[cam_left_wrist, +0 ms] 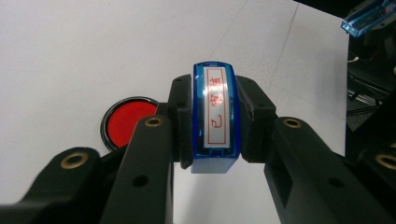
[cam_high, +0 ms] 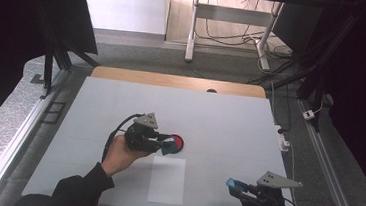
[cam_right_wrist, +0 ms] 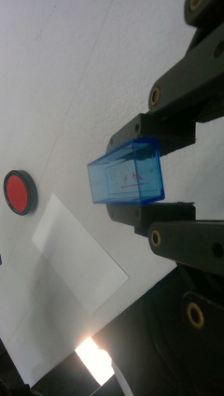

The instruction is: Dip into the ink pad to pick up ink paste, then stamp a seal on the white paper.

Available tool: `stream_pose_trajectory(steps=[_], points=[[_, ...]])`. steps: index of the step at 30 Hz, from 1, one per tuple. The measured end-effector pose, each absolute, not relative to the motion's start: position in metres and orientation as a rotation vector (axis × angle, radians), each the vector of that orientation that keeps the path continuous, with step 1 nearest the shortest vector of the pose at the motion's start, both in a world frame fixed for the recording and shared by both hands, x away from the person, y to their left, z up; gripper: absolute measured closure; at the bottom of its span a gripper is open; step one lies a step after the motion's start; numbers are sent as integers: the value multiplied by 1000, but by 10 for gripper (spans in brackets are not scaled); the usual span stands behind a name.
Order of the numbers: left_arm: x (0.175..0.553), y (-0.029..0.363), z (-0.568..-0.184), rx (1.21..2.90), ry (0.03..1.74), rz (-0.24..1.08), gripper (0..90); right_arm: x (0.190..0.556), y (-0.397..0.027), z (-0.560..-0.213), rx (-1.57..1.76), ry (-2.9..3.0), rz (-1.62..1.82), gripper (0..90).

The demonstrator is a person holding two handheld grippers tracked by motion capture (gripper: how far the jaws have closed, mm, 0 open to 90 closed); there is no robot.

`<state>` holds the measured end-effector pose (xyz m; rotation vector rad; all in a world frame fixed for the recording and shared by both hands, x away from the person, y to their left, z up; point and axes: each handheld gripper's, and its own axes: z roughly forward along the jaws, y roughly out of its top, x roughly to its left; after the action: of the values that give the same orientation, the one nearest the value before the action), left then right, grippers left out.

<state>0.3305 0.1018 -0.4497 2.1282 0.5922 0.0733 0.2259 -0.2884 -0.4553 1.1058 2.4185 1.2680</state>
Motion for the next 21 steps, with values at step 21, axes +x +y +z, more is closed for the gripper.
stream_pose_trajectory(steps=[21], points=[[310, 103, -449, 2125, 566, 53, 699, 226, -288, -455, 1097, 2424, 1274, 677]])
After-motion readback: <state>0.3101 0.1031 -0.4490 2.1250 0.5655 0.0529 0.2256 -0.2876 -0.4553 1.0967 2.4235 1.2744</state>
